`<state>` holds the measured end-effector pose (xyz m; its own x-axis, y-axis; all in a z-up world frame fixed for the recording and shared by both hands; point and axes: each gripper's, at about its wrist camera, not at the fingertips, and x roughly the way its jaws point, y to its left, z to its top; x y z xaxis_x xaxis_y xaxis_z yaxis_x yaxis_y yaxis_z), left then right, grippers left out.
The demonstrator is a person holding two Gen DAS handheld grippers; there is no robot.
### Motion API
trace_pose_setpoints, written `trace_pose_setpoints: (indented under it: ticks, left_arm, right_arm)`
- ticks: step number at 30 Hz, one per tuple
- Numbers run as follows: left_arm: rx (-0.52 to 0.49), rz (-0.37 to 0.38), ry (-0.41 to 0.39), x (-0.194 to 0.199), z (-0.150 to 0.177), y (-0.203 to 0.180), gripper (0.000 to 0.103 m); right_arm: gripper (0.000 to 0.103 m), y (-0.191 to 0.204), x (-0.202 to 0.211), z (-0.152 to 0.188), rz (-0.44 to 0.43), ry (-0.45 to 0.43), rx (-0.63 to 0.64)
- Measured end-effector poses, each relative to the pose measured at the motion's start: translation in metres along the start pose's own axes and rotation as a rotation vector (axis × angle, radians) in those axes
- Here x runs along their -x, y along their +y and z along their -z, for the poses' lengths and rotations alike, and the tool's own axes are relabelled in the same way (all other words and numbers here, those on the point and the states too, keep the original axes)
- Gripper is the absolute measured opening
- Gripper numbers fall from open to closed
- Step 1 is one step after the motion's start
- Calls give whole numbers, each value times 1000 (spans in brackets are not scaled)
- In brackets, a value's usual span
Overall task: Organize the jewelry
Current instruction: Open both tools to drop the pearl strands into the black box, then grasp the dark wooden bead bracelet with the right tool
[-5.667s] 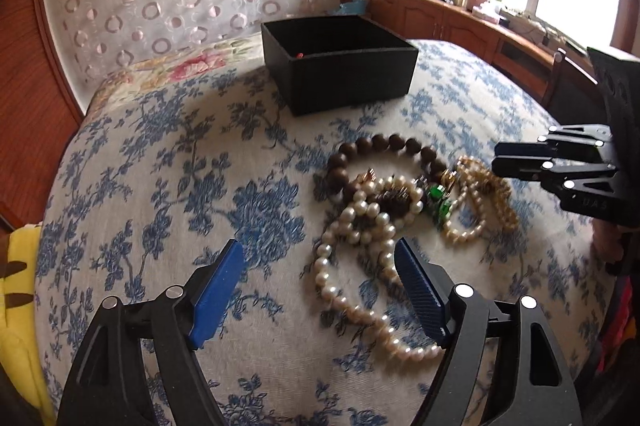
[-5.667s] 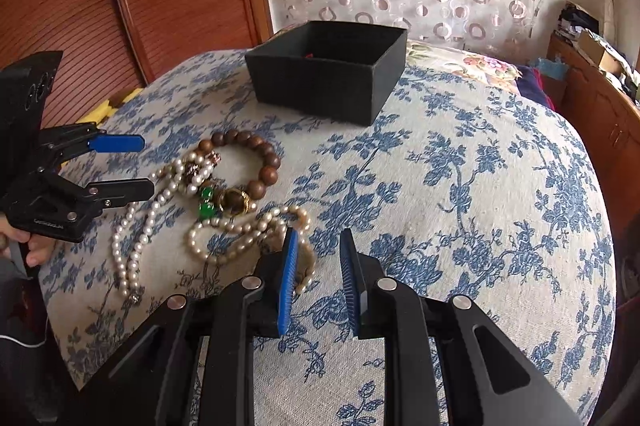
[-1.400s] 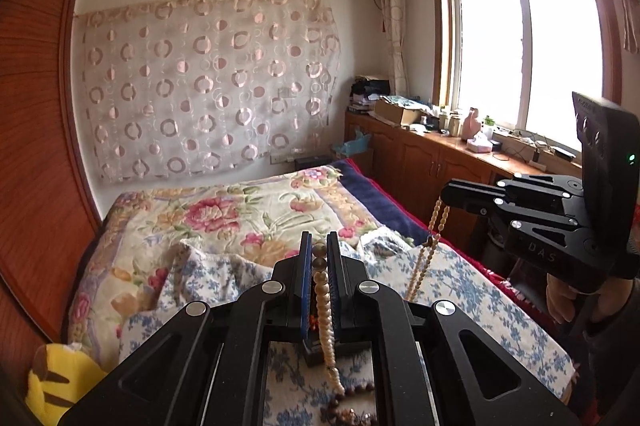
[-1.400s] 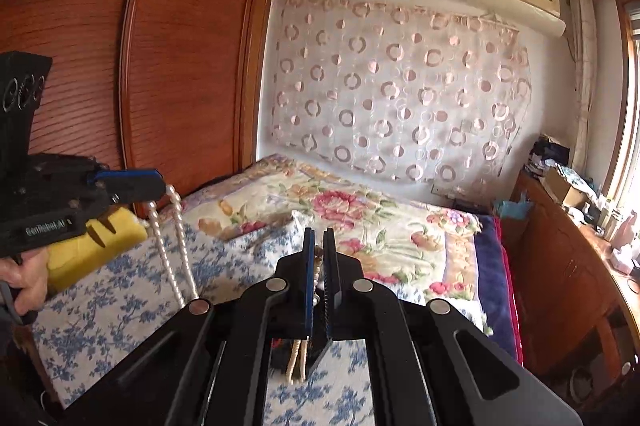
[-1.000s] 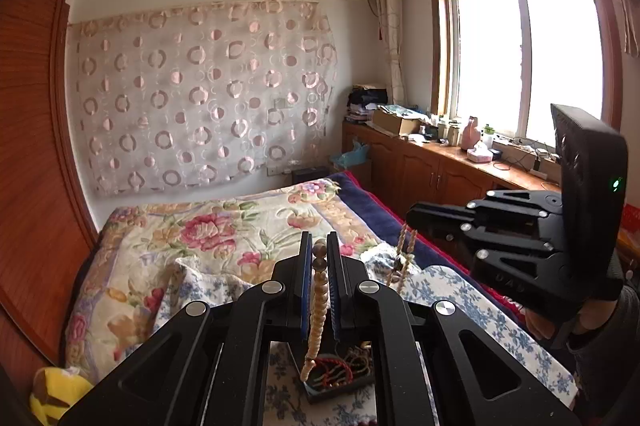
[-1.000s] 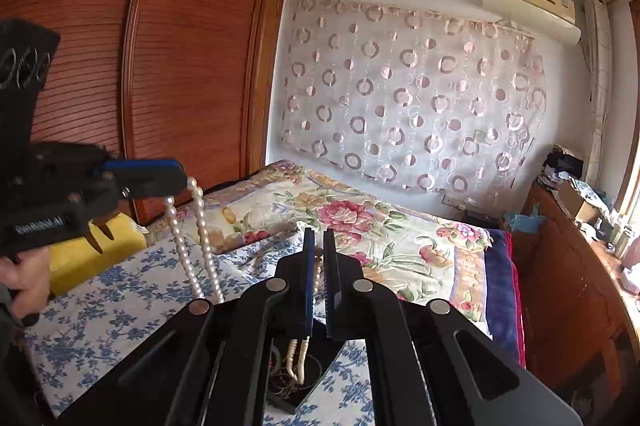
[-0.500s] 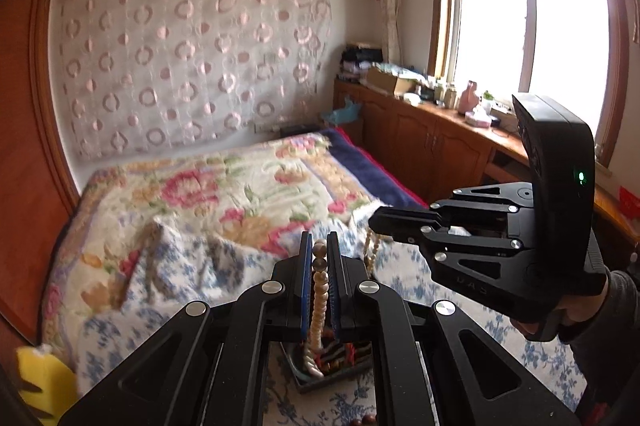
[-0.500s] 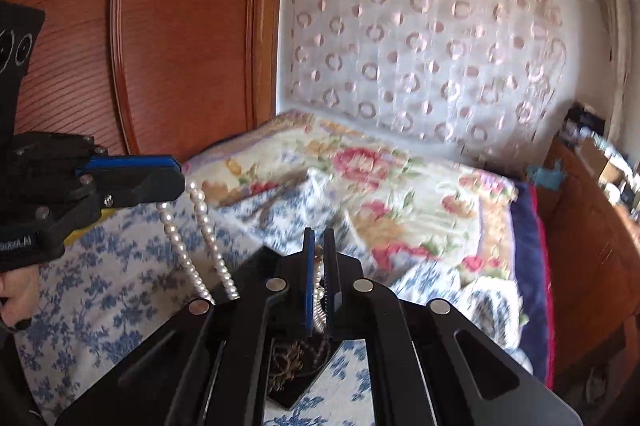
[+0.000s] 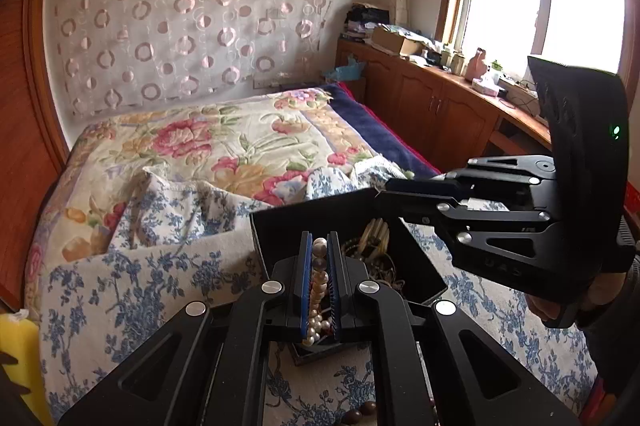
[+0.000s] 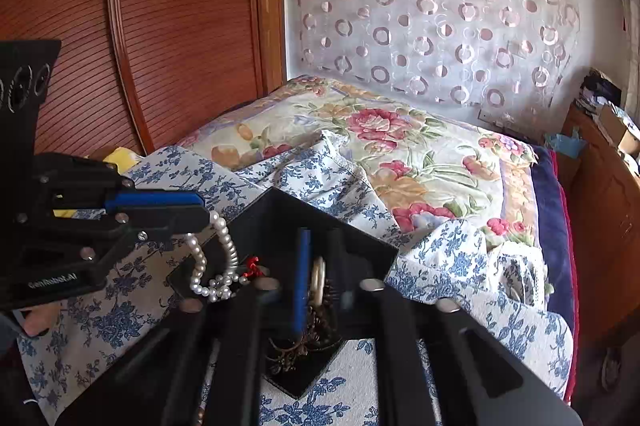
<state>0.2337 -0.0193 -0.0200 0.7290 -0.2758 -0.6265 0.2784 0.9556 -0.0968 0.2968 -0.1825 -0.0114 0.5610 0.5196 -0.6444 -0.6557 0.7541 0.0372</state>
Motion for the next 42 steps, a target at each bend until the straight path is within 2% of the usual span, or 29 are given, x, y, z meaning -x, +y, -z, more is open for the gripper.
trace_pose_setpoints:
  ticks: [1,11,15,20,23,32,36,42]
  left_arm:
    - [0,1,3,-1,-1,-1,7]
    - [-13,-5,-6,4,1,-10,7]
    - [-3,2,-23,14,5,-10,25]
    - [-7,3,-44,35,17,-10,33]
    - [-6,-12,-27,41,34,-6,36]
    - [27,-29,87,37,83,11,38]
    - [47,-31,122,36,103,18,49]
    - [51,-35,149,39,121,14,50]
  right_arm:
    - [29,-1,1,1,-2,-2,-2]
    - [29,-1,23,16,18,-14,-23]
    - [29,3,32,28,23,-14,-30]
    - [29,16,49,47,7,-19,-35]
    - [29,24,55,60,-15,-12,-44]
    - [29,56,32,100,-78,121,-34]
    - [29,70,18,111,-100,179,-8]
    - [29,83,8,116,-82,219,22]
